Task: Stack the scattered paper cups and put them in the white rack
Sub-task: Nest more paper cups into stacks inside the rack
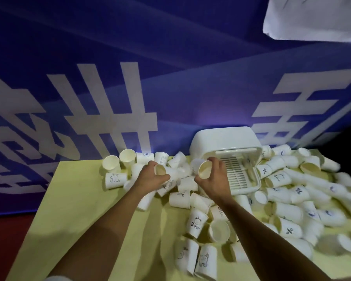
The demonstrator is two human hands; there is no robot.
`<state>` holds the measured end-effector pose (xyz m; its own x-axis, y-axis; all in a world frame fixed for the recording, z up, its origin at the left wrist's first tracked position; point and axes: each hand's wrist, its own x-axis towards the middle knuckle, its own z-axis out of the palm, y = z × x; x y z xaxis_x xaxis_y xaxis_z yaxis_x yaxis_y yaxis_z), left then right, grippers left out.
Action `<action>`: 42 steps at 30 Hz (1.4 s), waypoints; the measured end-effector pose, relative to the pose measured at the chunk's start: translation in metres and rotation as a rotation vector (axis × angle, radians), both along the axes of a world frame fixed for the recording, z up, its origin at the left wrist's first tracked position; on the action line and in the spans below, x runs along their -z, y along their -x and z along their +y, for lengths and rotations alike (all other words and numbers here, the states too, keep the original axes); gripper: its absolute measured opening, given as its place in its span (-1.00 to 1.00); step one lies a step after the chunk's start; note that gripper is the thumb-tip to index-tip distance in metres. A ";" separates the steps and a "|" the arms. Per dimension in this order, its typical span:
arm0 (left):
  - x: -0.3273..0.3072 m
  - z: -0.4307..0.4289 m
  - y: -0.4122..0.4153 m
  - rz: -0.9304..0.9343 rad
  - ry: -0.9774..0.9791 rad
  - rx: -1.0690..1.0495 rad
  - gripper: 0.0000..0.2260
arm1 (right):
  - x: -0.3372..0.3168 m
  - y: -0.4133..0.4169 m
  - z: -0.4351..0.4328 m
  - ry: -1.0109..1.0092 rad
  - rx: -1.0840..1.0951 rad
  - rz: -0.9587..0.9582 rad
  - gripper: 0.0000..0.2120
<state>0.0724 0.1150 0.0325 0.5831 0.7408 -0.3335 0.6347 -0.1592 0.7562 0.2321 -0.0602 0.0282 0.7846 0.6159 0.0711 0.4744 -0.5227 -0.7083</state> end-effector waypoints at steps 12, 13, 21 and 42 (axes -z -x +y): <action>0.014 -0.034 -0.045 0.042 0.022 0.061 -0.35 | 0.006 -0.057 -0.054 0.048 -0.035 -0.054 -0.31; 0.014 -0.035 -0.046 0.045 0.018 0.064 -0.35 | 0.008 -0.060 -0.053 0.090 -0.034 -0.073 -0.30; 0.020 -0.040 -0.054 0.084 0.012 0.104 -0.33 | 0.031 -0.060 -0.036 0.230 -0.048 -0.117 -0.26; 0.013 -0.056 -0.078 -0.122 0.220 0.110 -0.41 | 0.031 -0.031 -0.025 0.004 -0.274 0.016 -0.35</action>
